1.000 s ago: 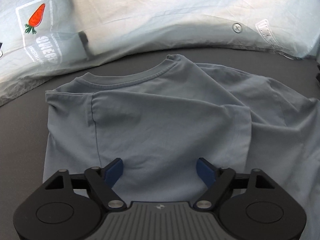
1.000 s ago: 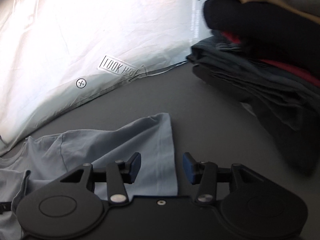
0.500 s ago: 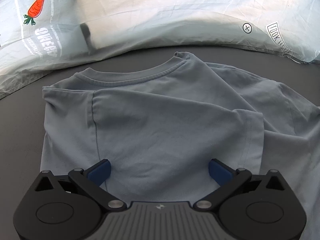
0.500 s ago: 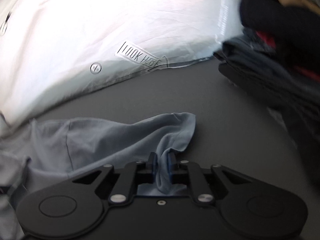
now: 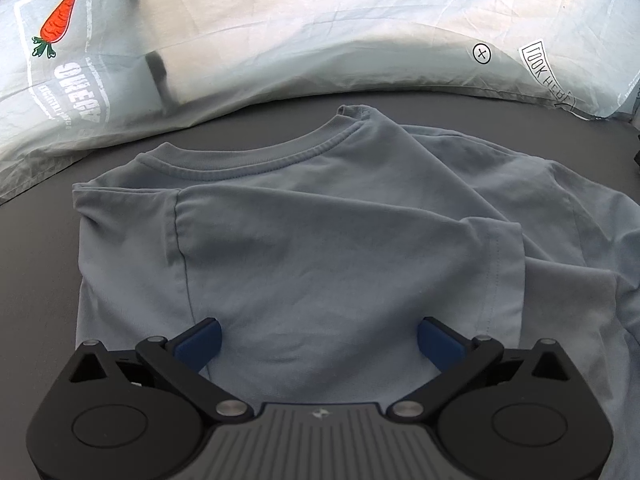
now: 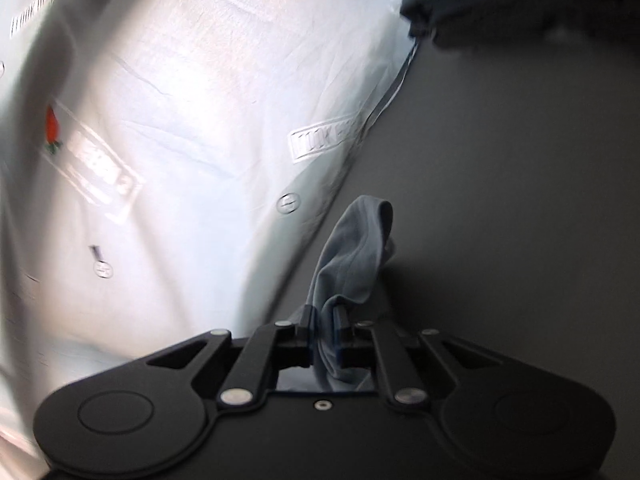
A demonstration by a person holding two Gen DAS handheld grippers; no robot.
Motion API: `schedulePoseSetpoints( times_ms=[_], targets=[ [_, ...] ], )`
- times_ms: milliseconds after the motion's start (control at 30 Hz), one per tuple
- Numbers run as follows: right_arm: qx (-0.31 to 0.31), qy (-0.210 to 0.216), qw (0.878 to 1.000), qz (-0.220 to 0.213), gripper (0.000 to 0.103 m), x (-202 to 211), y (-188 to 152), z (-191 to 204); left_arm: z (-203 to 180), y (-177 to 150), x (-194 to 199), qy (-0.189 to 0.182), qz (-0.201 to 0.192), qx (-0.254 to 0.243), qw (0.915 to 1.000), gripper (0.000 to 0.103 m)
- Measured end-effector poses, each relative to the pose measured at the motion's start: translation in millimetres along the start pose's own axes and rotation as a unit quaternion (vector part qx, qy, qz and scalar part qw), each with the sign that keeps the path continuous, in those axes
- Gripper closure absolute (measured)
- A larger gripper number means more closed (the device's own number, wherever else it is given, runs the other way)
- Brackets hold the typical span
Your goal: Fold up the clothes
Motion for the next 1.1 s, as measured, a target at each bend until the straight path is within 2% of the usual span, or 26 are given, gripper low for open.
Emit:
schedulePoseSetpoints(
  times_ms=[133, 267, 333, 400, 667, 700, 733, 800, 967, 1100],
  targets=[
    [-0.087, 0.056, 0.995, 0.01, 0.094, -9.2, -31.6, 3.8, 1.5, -0.8, 0.4, -0.008, -0.009, -0.008, 0.9999, 0.0],
    [-0.21, 0.113, 0.971, 0.019, 0.094, -24.1, -69.2, -10.2, 3.2, -1.3, 0.7, -0.019, -0.014, -0.02, 0.9995, 0.0],
    [-0.26, 0.117, 0.958, 0.028, 0.094, -31.7, -88.5, -20.8, 3.8, -2.0, 1.0, -0.023, -0.018, -0.026, 0.9992, 0.0],
    [-0.272, 0.1, 0.956, 0.039, 0.094, -36.6, -104.1, -27.3, 4.5, -2.9, 0.9, -0.027, -0.022, -0.03, 0.9989, 0.0],
    [-0.25, 0.042, 0.965, 0.066, 0.092, -48.6, -125.6, -27.8, 6.5, -4.1, 0.6, -0.034, -0.032, -0.036, 0.9983, 0.0],
    [-0.239, 0.041, 0.968, 0.067, 0.087, -47.3, -123.0, -23.7, 6.6, -4.0, 0.6, -0.034, -0.032, -0.036, 0.9983, 0.0],
    [-0.227, 0.04, 0.971, 0.069, 0.076, -45.0, -118.6, -19.1, 6.8, -3.8, 0.7, -0.034, -0.032, -0.036, 0.9983, 0.0],
    [-0.202, 0.041, 0.976, 0.067, 0.063, -39.3, -109.0, -9.7, 6.9, -3.5, 0.8, -0.034, -0.031, -0.035, 0.9984, 0.0],
    [-0.144, 0.043, 0.988, 0.041, 0.064, -18.5, -85.0, 9.0, 6.6, -4.5, 1.3, -0.03, -0.035, -0.028, 0.9985, 0.0],
    [-0.047, -0.001, 0.998, 0.031, 0.076, -12.8, -67.4, 22.1, 7.7, -7.4, 3.7, -0.029, -0.038, -0.025, 0.9985, 0.0]
  ],
)
Point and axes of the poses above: each gripper's, at about its wrist camera, not at the fingertips, and x roughly against the way its jaws point, z to its left, y to its top, the point moved 2 cm from there along -x, roughly the way its jaws point, and after that the axes turned 8 degrees about y, right-handed, at the moved point
